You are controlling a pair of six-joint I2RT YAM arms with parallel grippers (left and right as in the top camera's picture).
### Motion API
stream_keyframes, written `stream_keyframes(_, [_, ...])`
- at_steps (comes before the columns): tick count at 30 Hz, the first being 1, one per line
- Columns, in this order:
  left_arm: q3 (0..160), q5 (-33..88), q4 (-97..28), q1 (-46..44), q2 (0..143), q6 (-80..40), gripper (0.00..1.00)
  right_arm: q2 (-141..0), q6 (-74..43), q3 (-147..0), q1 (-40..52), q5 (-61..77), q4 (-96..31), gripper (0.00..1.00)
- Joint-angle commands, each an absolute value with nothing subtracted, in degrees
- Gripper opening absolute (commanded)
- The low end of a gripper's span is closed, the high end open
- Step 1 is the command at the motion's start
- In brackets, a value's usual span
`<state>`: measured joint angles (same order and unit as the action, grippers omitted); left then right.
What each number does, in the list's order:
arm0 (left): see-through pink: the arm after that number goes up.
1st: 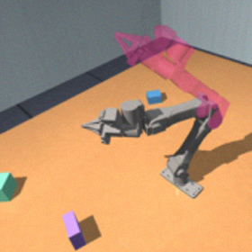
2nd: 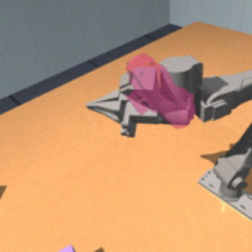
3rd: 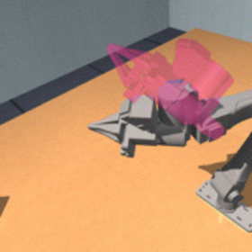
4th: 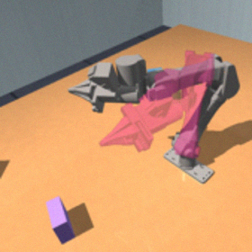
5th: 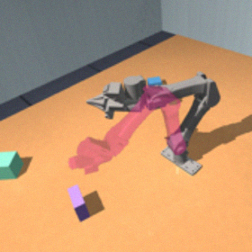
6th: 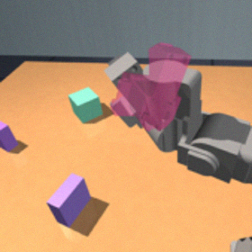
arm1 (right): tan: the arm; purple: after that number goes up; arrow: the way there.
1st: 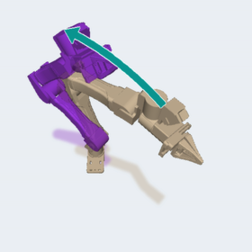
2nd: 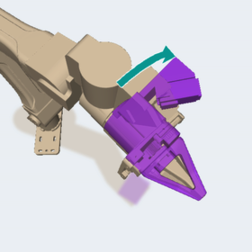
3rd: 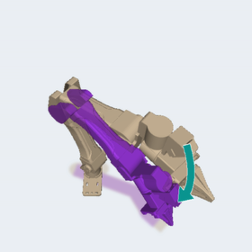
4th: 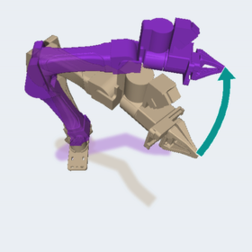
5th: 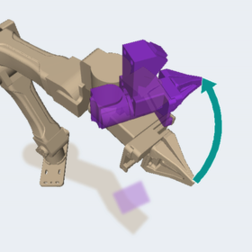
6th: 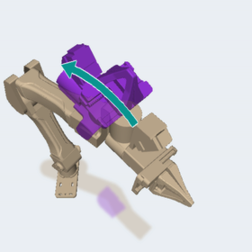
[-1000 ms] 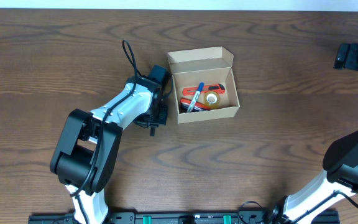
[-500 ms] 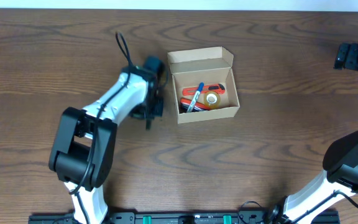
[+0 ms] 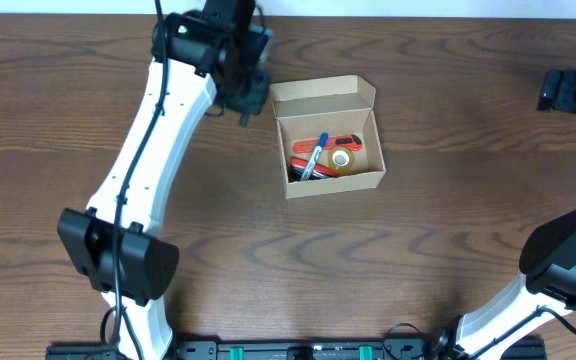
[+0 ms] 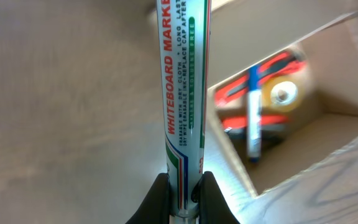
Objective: Pack container
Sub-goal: 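Lift the marker and carry it with the left gripper over the box, then lower the marker into the box and open the left gripper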
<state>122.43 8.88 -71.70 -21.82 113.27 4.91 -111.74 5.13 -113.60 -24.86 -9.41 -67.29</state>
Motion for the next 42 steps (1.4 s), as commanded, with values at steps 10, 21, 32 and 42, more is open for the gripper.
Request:
stream_keyframes(10, [127.74,13.04,-66.63,-31.59,116.03,10.68,0.06,-112.31,4.32,-113.45,-25.10,-9.41,-67.31,0.99])
stream_keyframes(21, [133.99,26.87,-66.61,-31.59,125.84,10.79,0.06,-112.31,4.32,-113.45,-25.10,-9.41,-67.31,0.99])
stream_keyframes(32, [133.99,21.71,-77.65,-31.42,132.42,16.84,0.06,-112.31,4.32,-113.45,-25.10,-9.41,-67.31,0.99])
stream_keyframes(42, [133.99,25.56,-79.96,-31.44,135.72,22.39,0.06,-112.31,4.32,-113.45,-25.10,-9.41,-67.31,0.99])
